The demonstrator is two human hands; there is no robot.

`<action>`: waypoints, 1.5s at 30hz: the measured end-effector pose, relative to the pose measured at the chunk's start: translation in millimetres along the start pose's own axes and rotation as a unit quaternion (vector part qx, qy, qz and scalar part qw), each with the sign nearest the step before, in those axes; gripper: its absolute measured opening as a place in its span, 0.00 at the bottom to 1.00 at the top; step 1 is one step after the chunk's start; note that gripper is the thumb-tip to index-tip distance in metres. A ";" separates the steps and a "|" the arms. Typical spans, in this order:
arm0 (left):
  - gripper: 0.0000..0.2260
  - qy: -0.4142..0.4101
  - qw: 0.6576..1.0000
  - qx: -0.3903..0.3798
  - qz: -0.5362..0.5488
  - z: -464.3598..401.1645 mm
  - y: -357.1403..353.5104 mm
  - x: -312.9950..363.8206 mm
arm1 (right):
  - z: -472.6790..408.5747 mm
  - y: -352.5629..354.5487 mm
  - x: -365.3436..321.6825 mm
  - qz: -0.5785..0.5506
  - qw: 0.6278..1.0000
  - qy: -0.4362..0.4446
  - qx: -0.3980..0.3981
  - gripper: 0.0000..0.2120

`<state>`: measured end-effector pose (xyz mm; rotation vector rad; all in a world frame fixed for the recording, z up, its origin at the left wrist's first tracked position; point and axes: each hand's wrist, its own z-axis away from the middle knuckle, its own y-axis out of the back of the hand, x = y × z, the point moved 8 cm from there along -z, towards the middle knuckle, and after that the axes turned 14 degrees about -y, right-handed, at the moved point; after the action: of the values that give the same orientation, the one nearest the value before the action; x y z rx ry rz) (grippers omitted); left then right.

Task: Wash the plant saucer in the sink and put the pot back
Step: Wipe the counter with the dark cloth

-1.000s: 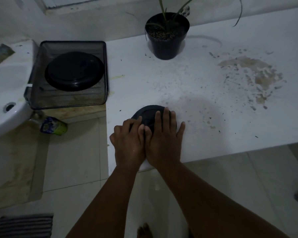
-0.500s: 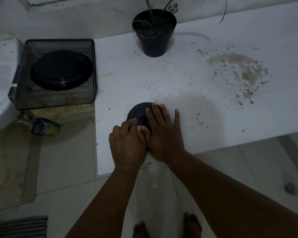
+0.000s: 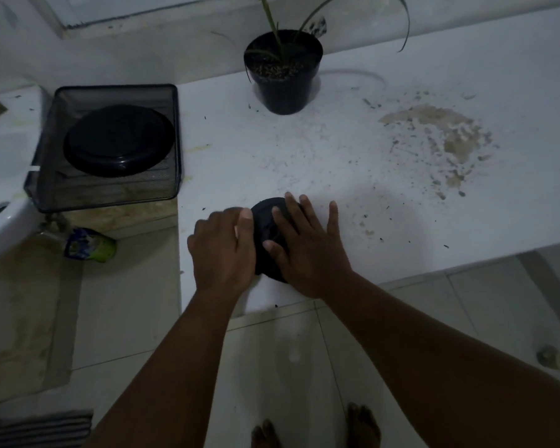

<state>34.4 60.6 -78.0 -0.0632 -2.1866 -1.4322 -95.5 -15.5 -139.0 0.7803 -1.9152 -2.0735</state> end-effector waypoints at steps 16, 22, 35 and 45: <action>0.25 -0.036 0.975 -0.099 0.194 10.9 -48.2 -19.6 | 23.9 -16.4 -14.2 -0.051 0.991 -0.115 0.031 0.36; 0.21 0.071 0.922 -0.084 0.371 15.8 -39.3 -14.3 | 20.6 -9.8 -10.6 -0.057 0.992 -0.111 -0.001 0.39; 0.27 0.046 0.903 -0.166 0.394 -2.0 -59.8 -20.8 | 36.2 -22.6 -44.7 -0.087 0.929 -0.350 0.085 0.40; 0.25 0.066 0.924 -0.110 0.360 20.9 -65.1 -6.8 | 33.0 -15.3 -12.2 -0.016 0.968 -0.250 0.036 0.39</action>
<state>11.6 51.7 -142.1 -0.7460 -1.6138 -1.1833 -99.2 21.0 -150.5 0.3134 -2.2423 -2.4031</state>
